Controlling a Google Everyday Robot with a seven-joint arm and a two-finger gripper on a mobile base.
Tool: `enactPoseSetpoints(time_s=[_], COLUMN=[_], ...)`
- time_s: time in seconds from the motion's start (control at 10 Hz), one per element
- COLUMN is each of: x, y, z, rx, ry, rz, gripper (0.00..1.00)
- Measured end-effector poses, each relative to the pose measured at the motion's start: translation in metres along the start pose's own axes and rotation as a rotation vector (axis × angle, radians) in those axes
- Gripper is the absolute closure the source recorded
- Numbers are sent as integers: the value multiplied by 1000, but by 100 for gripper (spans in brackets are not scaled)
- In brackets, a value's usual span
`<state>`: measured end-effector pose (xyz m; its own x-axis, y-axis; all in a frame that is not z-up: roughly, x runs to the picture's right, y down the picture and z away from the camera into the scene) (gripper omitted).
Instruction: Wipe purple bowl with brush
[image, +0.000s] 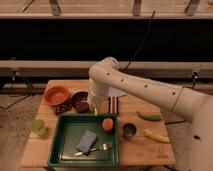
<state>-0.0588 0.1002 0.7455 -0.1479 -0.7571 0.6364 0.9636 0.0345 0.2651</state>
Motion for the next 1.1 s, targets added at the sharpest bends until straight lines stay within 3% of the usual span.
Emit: enactPoseSetpoints(time_s=[0.4, 0.7, 1.1], x=[9, 10, 3], y=[-23, -35, -72], z=[-12, -31, -16], rx=[16, 53, 87], ry=[54, 95, 66], rz=[-18, -29, -80], gripper=[100, 100, 100])
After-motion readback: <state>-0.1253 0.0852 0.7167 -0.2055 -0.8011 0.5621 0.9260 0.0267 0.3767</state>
